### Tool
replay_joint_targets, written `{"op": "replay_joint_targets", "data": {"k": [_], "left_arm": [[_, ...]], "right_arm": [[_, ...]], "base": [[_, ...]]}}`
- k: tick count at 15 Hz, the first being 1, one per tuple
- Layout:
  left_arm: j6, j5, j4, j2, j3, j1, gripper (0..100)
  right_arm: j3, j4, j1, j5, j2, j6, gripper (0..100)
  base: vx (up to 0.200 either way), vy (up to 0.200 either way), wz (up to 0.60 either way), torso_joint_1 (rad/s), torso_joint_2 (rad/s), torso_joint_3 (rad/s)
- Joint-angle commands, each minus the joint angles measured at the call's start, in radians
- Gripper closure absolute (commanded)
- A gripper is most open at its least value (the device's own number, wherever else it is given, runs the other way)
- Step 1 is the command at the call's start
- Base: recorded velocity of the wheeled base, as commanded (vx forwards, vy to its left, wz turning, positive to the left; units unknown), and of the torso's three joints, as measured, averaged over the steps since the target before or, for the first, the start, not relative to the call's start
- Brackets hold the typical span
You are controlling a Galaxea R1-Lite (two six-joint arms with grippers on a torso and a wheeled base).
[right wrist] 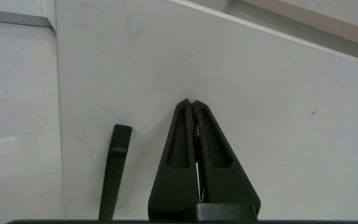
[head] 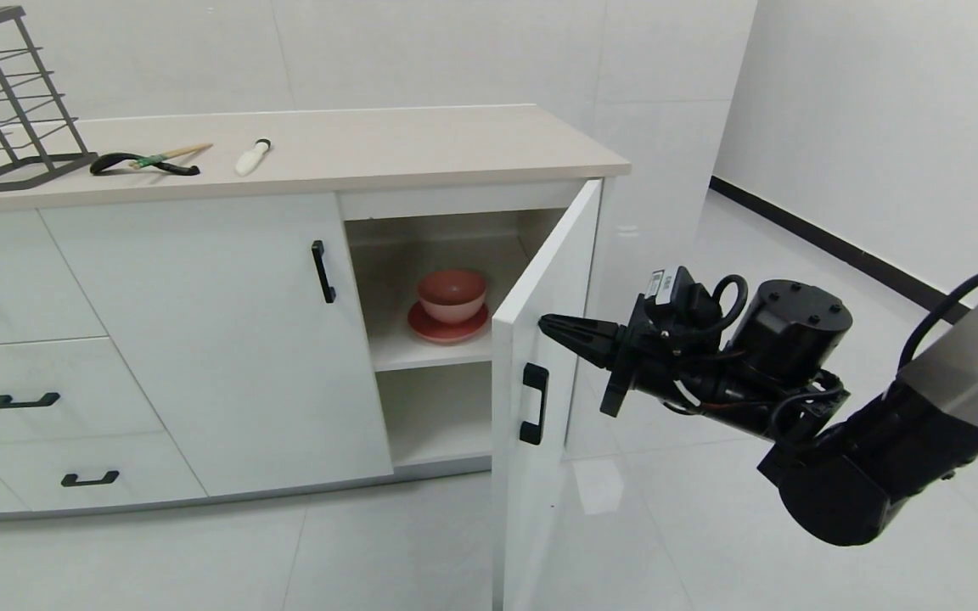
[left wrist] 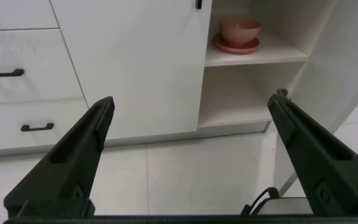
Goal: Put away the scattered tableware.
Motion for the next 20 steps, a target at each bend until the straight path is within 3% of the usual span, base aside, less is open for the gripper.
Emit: {"op": "replay_joint_targets", "data": {"k": [1, 5, 9, 12, 13, 15, 18, 19, 20], "left_arm": [[-0.001, -0.001, 0.0, 0.002, 0.0, 0.0, 0], [-0.001, -0.001, 0.0, 0.002, 0.0, 0.0, 0], [-0.001, -0.001, 0.0, 0.002, 0.0, 0.0, 0], [-0.002, 0.0, 0.0, 0.002, 0.0, 0.0, 0], [-0.002, 0.0, 0.0, 0.002, 0.0, 0.0, 0], [-0.001, 0.0, 0.0, 0.002, 0.0, 0.0, 0], [0.001, 0.0, 0.0, 0.002, 0.0, 0.0, 0], [0.002, -0.001, 0.0, 0.002, 0.0, 0.0, 0], [0.002, -0.001, 0.0, 0.002, 0.0, 0.0, 0]], "right_arm": [[-0.019, 0.0, 0.012, 0.0, 0.021, -0.001, 100], [-0.213, 0.001, 0.052, -0.004, 0.176, -0.001, 100], [-0.264, 0.001, 0.048, -0.032, 0.207, 0.002, 100], [0.063, 0.001, 0.038, -0.032, -0.034, -0.001, 100], [0.314, 0.003, 0.038, -0.032, -0.228, -0.006, 100], [0.609, 0.006, -0.046, -0.032, -0.544, -0.008, 100], [0.716, 0.072, -0.313, 0.013, -0.965, 0.008, 100], [0.716, 0.219, -0.437, 0.077, -1.24, 0.052, 100], [0.713, 0.372, -0.488, 0.114, -1.442, 0.095, 100]], "base": [[0.0, 0.0, 0.0, 0.0, 0.0, 0.0], [0.0, 0.0, 0.0, 0.0, 0.0, 0.0], [0.0, 0.0, 0.0, 0.0, 0.0, 0.0], [0.0, 0.0, 0.0, 0.0, 0.0, 0.0], [0.0, 0.0, 0.0, 0.0, 0.0, 0.0], [0.0, 0.0, 0.0, 0.0, 0.0, 0.0], [0.0, 0.0, 0.0, 0.0, 0.0, 0.0], [0.0, 0.0, 0.0, 0.0, 0.0, 0.0], [0.0, 0.0, 0.0, 0.0, 0.0, 0.0]]}}
